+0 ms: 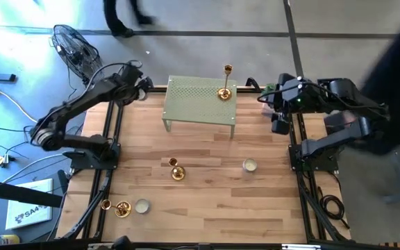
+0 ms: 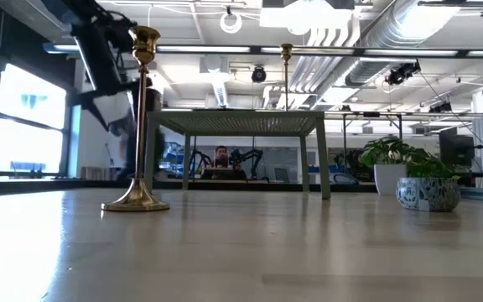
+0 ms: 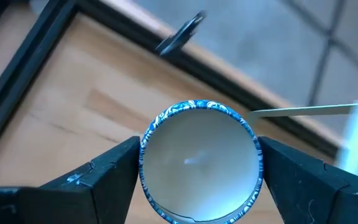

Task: Stock candles and holders on shelf
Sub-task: Put the dark blue scented candle on the shelf

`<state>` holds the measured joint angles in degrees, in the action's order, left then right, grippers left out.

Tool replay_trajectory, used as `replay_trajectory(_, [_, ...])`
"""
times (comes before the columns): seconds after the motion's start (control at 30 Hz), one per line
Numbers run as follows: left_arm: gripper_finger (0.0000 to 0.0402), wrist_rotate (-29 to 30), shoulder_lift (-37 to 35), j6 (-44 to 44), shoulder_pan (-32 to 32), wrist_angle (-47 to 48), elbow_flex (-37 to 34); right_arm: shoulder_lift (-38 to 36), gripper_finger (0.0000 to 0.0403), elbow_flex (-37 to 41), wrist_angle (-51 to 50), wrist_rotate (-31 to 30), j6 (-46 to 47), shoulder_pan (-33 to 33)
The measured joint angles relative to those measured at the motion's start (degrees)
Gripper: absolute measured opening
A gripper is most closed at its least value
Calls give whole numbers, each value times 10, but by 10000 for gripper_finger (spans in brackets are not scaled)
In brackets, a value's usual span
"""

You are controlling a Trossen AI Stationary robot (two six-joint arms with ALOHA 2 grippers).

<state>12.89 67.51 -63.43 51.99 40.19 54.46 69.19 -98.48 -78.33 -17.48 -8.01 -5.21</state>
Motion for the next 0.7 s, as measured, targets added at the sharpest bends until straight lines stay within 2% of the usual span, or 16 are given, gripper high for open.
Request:
replay_trajectory(0.17, [302, -1, -55, 12, -5, -52, 0, 0, 264, 0, -1, 13, 0, 0])
replay_trajectory(0.37, [302, -31, -89, 72, -23, -178, 1, 0, 264, 0, 0, 13, 0, 0])
replay_trajectory(0.5, [302, -74, -81, 109, -22, -232, 26, 0, 264, 0, 0, 12, 0, 0])
replay_trajectory(0.7, [302, -118, -24, 159, -55, -232, 107, 0, 264, 0, 0, 12, 0, 0])
